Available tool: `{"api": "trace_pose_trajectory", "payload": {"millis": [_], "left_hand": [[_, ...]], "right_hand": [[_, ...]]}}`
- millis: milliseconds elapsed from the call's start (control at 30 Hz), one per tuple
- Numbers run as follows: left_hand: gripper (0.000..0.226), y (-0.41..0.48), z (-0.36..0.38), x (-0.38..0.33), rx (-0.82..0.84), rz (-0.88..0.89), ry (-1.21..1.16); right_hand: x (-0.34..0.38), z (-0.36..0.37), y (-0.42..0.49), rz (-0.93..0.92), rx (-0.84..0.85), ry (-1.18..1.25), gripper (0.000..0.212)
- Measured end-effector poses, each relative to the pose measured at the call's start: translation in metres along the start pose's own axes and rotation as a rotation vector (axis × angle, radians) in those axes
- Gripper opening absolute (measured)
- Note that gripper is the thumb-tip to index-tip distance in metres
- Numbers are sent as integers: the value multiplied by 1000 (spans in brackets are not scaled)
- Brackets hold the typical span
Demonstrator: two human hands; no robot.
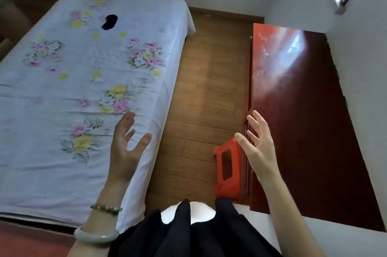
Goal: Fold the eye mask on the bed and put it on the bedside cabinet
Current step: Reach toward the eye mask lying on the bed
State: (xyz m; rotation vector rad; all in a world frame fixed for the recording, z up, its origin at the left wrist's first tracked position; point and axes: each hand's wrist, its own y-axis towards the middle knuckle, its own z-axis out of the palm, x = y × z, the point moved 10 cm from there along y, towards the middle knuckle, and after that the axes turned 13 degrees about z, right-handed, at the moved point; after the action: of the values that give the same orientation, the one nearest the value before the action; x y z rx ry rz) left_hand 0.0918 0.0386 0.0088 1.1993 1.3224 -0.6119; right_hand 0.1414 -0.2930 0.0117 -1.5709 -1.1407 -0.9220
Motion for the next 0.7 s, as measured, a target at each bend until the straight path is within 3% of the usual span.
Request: {"api": "trace_pose_trajectory", "payload": {"millis": [333,700], "left_hand": [[63,49,20,21,17,-43,10],[59,190,55,68,70,-19,-32]], "right_hand": [[14,13,60,9,52,1,70],[55,46,182,10,-6,3,69]]}}
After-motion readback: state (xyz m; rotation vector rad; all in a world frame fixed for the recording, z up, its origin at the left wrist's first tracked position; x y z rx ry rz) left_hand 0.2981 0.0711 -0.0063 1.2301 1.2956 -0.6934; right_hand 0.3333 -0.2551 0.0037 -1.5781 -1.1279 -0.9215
